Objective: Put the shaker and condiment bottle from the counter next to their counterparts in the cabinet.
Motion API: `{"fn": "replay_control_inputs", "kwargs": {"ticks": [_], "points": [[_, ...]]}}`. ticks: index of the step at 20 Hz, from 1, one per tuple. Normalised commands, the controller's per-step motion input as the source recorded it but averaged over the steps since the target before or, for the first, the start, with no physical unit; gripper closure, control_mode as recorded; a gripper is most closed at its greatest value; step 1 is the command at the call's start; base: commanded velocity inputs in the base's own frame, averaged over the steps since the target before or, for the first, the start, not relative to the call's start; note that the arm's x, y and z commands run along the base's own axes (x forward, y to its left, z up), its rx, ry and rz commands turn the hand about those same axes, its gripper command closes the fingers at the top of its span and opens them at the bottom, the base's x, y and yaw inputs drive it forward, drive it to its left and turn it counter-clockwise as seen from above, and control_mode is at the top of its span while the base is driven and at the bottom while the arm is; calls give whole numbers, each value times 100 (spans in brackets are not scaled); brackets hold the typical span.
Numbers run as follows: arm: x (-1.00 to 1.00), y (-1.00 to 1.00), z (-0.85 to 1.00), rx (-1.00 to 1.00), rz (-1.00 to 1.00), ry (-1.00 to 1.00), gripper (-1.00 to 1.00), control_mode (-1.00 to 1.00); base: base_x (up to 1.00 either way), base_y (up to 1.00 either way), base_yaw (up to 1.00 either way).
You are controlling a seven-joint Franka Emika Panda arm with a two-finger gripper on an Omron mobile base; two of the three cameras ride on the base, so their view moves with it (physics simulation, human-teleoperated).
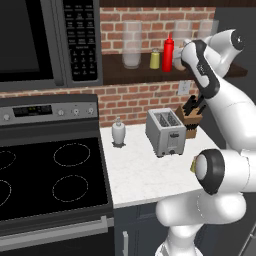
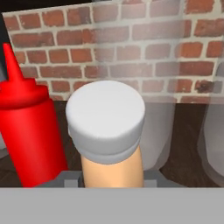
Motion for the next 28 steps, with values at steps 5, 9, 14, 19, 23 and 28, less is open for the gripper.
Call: {"fn": "replay_control_inputs", "kwargs": {"ticks": [5,9,14,19,23,28], "points": [[21,0,-13,0,0,0,100,-100,0,0,0],[21,0,-20,0,0,0,100,-100,0,0,0],[19,0,-27,0,0,0,100,-100,0,0,0],[21,2,-34,0,0,0,100,-100,0,0,0],[20,8,-41,-1,0,0,100,-100,0,0,0],[3,8,-49,-1,0,0,-100,-100,0,0,0]]}}
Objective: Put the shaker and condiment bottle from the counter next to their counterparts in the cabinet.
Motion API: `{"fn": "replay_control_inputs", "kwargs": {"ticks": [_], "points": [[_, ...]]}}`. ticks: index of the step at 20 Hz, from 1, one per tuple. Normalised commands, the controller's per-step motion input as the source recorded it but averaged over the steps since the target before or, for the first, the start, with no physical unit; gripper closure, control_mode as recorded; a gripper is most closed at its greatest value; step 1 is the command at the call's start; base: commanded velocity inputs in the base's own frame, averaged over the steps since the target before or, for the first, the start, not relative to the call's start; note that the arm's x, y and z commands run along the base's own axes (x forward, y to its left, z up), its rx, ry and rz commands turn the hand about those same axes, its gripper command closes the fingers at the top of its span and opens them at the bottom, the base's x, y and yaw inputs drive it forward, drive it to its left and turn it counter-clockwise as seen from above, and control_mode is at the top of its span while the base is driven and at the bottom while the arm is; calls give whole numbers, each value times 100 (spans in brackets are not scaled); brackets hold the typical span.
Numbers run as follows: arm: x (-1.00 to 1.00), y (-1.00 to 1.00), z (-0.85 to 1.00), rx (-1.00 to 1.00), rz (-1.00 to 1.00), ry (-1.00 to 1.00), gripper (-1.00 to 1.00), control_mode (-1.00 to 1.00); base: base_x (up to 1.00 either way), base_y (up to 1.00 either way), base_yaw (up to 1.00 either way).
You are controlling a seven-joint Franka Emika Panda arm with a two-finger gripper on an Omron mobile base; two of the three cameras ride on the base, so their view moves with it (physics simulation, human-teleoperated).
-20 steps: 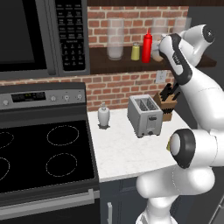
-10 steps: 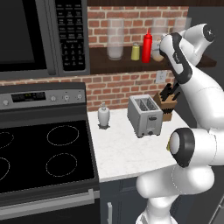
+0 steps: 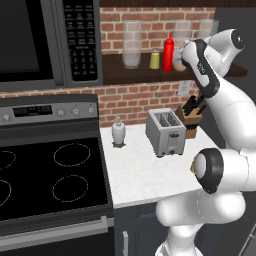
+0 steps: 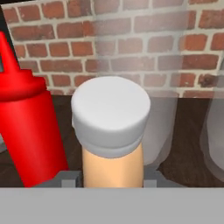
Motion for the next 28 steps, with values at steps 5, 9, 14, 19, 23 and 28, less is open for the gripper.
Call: {"fn": "replay_control_inputs", "kwargs": {"ticks": [5,9,14,19,23,28], "points": [[0,0,-22,0,0,-2,-100,-100,0,0,0],[0,0,-16,0,0,-3,-100,-100,0,0,0],[-6,0,-8,0,0,-4,-100,-100,0,0,0],[-47,-10,1,1,2,-6,-100,-100,0,0,0],[-48,-16,5,0,2,-8,-100,-100,0,0,0],[-32,-2,0,0,0,-2,-100,-100,0,0,0]]}}
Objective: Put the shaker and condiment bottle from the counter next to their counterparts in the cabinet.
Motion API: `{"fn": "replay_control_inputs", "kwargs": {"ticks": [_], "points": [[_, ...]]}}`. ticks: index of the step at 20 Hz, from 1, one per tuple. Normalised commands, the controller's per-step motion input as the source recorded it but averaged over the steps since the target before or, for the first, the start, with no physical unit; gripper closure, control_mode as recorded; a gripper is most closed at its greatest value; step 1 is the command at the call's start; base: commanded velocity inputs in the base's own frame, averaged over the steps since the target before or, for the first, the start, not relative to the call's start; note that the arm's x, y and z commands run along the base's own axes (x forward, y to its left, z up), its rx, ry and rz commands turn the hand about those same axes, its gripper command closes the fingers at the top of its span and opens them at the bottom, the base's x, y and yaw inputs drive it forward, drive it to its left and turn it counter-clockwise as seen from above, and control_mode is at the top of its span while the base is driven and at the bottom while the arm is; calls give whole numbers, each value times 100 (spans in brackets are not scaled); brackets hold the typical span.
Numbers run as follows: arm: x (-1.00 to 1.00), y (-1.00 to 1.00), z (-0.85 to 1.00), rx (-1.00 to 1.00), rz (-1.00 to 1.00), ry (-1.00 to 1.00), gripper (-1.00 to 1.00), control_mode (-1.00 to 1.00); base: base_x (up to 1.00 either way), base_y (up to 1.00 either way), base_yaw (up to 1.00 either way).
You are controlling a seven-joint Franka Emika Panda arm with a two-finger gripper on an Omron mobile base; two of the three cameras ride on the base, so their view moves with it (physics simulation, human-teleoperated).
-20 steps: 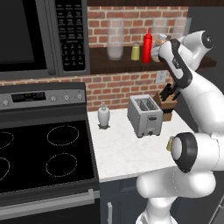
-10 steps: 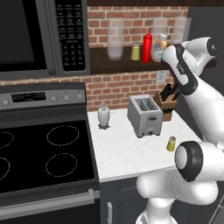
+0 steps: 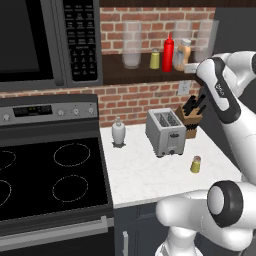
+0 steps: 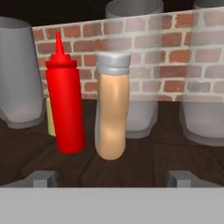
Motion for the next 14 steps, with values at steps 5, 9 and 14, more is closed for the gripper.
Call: {"fn": "replay_control_inputs", "kwargs": {"ticks": [5,9,14], "points": [[-25,0,0,0,0,0,-100,-100,0,0,0],[-64,0,0,0,0,0,-100,-100,0,0,0],[-78,0,0,1,0,0,-100,-100,0,0,0]]}}
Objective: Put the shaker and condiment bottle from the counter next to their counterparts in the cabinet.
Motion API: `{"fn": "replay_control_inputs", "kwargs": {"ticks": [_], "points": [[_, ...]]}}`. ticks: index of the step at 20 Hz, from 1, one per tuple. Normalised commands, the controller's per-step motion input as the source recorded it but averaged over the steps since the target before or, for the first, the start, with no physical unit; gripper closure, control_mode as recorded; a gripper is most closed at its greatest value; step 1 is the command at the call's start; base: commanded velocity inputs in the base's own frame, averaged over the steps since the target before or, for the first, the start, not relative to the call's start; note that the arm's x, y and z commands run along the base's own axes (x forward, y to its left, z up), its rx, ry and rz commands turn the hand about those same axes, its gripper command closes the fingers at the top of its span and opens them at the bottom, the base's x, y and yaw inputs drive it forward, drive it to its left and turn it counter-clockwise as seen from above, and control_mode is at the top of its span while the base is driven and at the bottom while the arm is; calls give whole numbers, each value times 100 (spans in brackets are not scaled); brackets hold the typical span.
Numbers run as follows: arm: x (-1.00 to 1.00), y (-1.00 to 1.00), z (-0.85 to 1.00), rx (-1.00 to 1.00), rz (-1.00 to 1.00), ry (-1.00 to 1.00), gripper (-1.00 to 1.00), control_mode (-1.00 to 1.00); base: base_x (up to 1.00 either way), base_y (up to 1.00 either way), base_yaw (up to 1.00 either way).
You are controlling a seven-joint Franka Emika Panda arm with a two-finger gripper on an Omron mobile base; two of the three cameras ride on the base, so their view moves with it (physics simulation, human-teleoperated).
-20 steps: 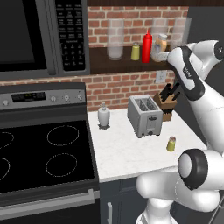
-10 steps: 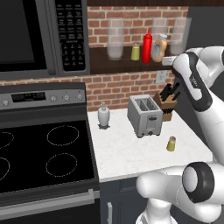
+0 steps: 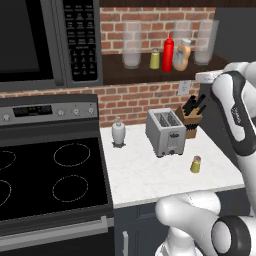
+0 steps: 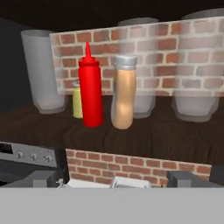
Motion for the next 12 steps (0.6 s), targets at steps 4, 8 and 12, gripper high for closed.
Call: {"fn": "replay_control_inputs", "kwargs": {"ticks": [4,8,12], "points": [[-84,0,0,0,-2,0,-100,-100,0,0,0],[-99,0,-2,0,-7,-2,-100,-100,0,0,0],[-100,0,-15,0,-9,-10,-100,-100,0,0,0]]}}
